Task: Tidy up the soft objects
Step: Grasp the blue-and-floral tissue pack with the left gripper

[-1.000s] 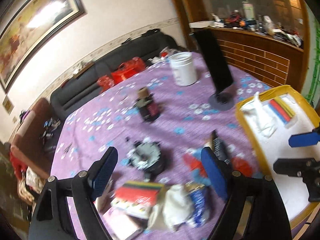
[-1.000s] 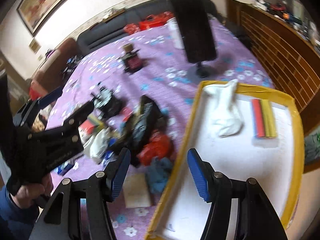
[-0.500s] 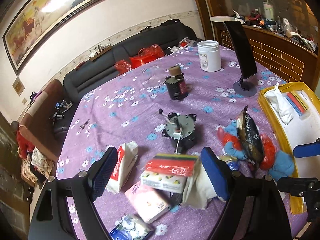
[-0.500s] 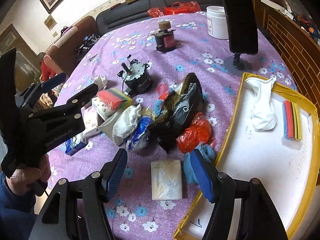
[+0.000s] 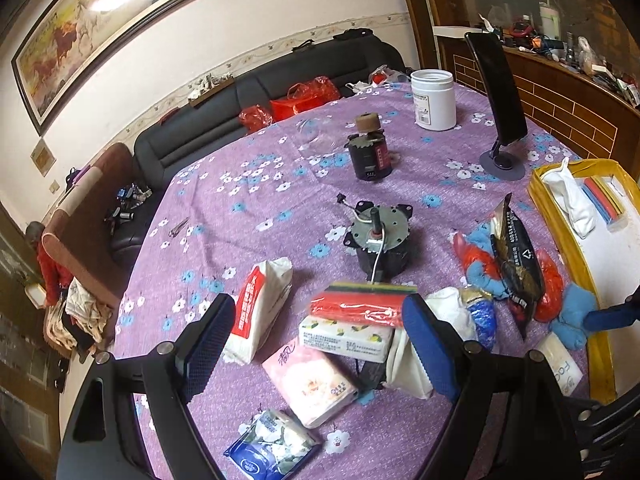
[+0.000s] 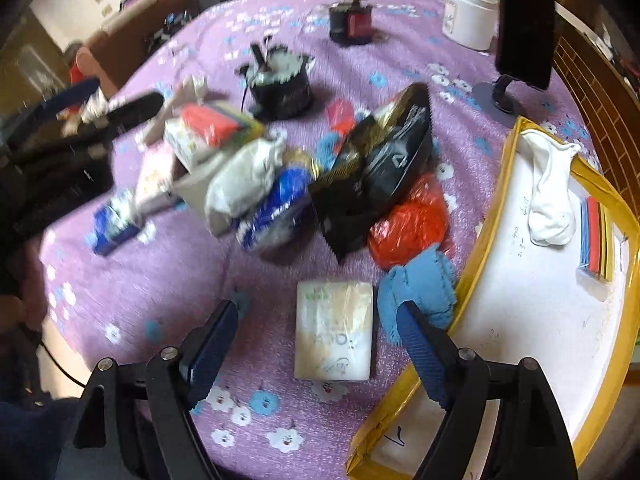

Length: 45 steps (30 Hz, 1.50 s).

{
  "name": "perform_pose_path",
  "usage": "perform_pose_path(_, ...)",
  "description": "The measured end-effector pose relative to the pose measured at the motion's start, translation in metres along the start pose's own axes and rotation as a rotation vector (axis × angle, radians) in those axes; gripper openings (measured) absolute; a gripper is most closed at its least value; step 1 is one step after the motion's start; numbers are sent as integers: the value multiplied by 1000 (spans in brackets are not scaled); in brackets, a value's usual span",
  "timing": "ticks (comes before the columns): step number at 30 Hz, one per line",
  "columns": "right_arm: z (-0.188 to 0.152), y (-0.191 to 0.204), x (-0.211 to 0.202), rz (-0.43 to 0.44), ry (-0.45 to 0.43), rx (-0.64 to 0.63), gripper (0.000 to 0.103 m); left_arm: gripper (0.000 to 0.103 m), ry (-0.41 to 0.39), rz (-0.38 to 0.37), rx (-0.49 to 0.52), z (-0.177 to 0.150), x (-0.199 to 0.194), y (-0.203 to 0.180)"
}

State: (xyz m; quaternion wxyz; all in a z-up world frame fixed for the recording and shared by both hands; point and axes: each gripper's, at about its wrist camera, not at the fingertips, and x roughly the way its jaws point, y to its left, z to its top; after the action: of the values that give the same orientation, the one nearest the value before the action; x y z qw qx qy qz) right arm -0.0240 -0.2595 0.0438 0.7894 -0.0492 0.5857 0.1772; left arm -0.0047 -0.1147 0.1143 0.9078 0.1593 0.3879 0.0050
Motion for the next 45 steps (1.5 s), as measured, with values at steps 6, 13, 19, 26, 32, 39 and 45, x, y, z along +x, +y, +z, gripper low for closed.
perform_pose_path(6, -3, 6, 13, -82, 26, -55, 86, 85, 26, -26, -64, -16, 3, 28)
perform_pose_path(13, -4, 9, 17, -113, 29, -87, 88, 85, 112, -192, -165, -64, 12, 88)
perform_pose_path(19, -1, 12, 18, -121, 34, -98, 89, 85, 157, -283, -31, -100, 11, 85)
perform_pose_path(26, 1, 26, 9, -162, -9, -155, 89, 85, 209, -205, 13, -114, 40, 74)
perform_pose_path(32, 0, 37, 6, -191, -24, -206, 89, 85, 224, -183, 51, -116, 55, 63)
perform_pose_path(39, -2, 46, 1, -220, -56, -247, 89, 85, 220, -198, -9, -113, 65, 67)
perform_pose_path(45, -3, 49, -2, -240, -67, -268, 89, 68, 213, -241, -49, -114, 67, 71)
